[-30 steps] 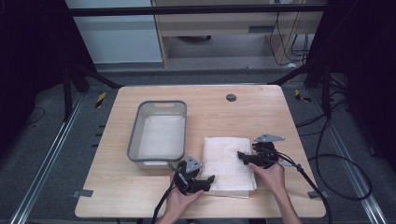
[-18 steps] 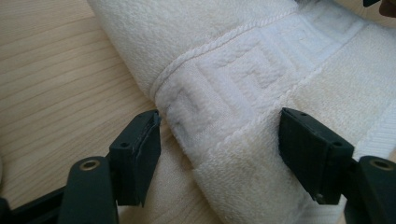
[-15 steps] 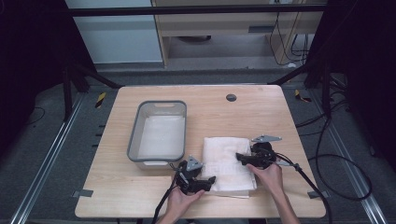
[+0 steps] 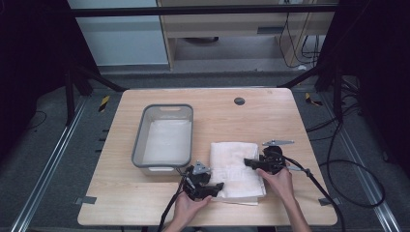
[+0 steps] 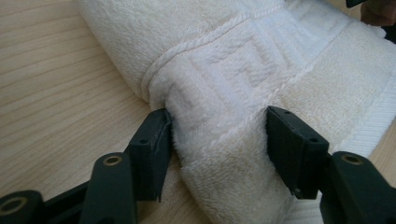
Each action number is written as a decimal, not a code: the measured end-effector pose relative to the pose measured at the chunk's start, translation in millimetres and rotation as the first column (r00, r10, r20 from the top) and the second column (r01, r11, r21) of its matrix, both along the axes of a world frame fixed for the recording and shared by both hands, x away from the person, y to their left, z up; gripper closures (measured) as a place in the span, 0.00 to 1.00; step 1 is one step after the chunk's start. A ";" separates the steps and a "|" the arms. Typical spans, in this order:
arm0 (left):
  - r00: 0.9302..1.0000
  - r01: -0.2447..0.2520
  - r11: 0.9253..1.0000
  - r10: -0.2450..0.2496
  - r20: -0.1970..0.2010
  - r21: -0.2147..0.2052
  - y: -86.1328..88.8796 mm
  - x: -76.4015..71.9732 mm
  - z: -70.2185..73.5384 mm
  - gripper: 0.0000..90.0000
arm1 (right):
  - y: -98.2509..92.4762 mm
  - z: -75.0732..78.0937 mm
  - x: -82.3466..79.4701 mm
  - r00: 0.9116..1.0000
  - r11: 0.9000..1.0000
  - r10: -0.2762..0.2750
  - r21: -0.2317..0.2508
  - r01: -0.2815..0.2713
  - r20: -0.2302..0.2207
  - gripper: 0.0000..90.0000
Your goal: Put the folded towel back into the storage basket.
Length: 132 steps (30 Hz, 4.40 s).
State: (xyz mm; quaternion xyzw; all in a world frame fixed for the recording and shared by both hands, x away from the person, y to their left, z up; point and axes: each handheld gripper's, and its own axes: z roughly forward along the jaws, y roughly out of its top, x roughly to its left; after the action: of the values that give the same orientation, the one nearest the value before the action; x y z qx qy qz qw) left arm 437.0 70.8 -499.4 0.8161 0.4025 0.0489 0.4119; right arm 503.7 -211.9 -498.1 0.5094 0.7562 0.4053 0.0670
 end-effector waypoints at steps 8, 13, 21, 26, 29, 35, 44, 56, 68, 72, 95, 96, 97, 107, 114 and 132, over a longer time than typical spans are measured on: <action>1.000 0.016 1.000 -0.016 -0.007 -0.008 -1.0 -0.8 1.1 0.56 | 0.0 0.9 0.6 1.000 0.999 0.016 0.028 -0.016 -0.018 0.64; 1.000 0.024 1.000 -0.024 -0.001 -0.009 -1.4 -2.2 2.1 0.62 | 0.2 1.9 -0.2 1.000 0.999 0.015 0.036 -0.014 -0.014 0.71; 1.000 0.017 0.999 -0.016 0.006 -0.034 0.0 -4.2 4.6 0.73 | -1.0 7.2 -1.0 1.000 0.999 0.009 0.048 -0.009 -0.013 0.78; 1.000 0.016 0.999 -0.016 0.010 -0.051 1.5 -5.7 8.9 0.75 | -2.2 15.7 -3.4 1.000 0.999 0.013 0.050 -0.013 0.005 0.78; 1.000 0.019 0.998 -0.019 0.011 -0.057 2.1 -6.0 10.8 0.76 | -2.5 18.6 -4.8 1.000 0.999 0.012 0.048 -0.013 0.012 0.78; 0.999 0.029 0.997 -0.027 0.024 -0.074 4.1 -8.2 18.9 0.76 | -2.3 29.3 -10.8 0.999 0.999 0.010 0.049 -0.012 0.046 0.78; 0.996 0.049 0.996 -0.043 0.078 -0.075 4.9 -16.1 35.6 0.76 | -4.6 48.1 -21.2 0.995 0.998 0.008 0.062 -0.014 0.100 0.78; 0.992 0.051 0.995 -0.042 0.118 -0.081 6.8 -24.1 51.6 0.76 | -6.3 65.2 -30.9 0.989 0.997 0.012 0.073 -0.023 0.149 0.78; 0.986 0.049 0.993 -0.032 0.161 -0.103 16.2 -27.6 68.4 0.76 | 1.2 85.5 -36.6 0.977 0.997 0.017 0.077 -0.034 0.212 0.78; 0.985 0.048 0.993 -0.030 0.168 -0.108 19.1 -27.4 72.2 0.76 | 3.7 89.2 -36.8 0.973 0.997 0.018 0.075 -0.036 0.230 0.78; 0.980 0.030 0.989 -0.001 0.199 -0.144 40.0 -25.6 94.8 0.77 | 19.7 113.3 -34.5 0.958 0.995 0.031 0.085 -0.057 0.287 0.78; 0.980 0.024 0.989 0.006 0.200 -0.148 41.4 -25.3 95.7 0.77 | 21.5 114.7 -33.5 0.957 0.995 0.030 0.087 -0.057 0.288 0.78; 0.979 0.022 0.989 0.008 0.201 -0.148 43.1 -24.8 96.8 0.77 | 23.2 115.9 -32.5 0.957 0.994 0.029 0.092 -0.058 0.289 0.78; 0.974 -0.012 0.986 0.050 0.223 -0.169 62.4 -20.7 110.1 0.77 | 44.5 132.6 -23.9 0.947 0.994 0.036 0.087 -0.067 0.318 0.78; 0.968 -0.030 0.984 0.073 0.239 -0.176 74.6 -19.6 119.5 0.77 | 58.3 144.0 -19.8 0.941 0.994 0.037 0.089 -0.071 0.337 0.78; 0.948 -0.094 0.980 0.142 0.284 -0.175 101.6 -16.9 135.0 0.77 | 91.1 160.9 -6.6 0.925 0.991 0.051 0.098 -0.094 0.376 0.78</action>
State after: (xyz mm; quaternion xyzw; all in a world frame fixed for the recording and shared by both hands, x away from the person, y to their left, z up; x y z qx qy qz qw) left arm 420.1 172.4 -364.3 0.7386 0.3872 0.1625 0.5274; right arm 497.1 -120.8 -337.2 0.3978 0.7236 0.5394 0.1650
